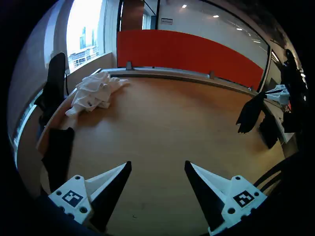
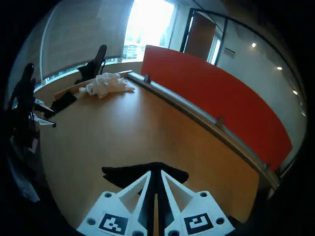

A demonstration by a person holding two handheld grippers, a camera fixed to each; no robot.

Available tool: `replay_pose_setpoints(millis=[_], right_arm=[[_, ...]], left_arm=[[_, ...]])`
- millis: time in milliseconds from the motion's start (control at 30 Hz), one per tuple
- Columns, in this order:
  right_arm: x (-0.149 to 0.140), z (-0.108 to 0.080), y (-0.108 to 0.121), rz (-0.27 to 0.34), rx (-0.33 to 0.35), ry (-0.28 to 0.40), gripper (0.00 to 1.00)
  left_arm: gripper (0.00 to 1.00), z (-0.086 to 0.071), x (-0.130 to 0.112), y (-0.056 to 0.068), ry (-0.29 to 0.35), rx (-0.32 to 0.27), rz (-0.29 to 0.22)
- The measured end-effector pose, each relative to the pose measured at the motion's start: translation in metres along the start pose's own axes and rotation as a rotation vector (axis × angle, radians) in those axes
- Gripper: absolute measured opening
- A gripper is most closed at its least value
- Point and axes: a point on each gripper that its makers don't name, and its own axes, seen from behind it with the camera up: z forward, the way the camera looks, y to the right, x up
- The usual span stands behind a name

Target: Fold towel

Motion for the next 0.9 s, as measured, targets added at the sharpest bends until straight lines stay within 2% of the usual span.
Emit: replay_pose_setpoints(millis=[600, 900], right_arm=[[-0.037, -0.043, 0.115, 0.045, -0.138, -0.055, 0.05], [-0.056, -0.061, 0.163, 0.052, -0.191, -0.094, 0.05]], left_arm=[[1.0, 0.001, -0.002, 0.001, -0.012, 0.006, -0.001], [1.0, 0.002, -0.002, 0.004, -0.016, 0.008, 0.0]])
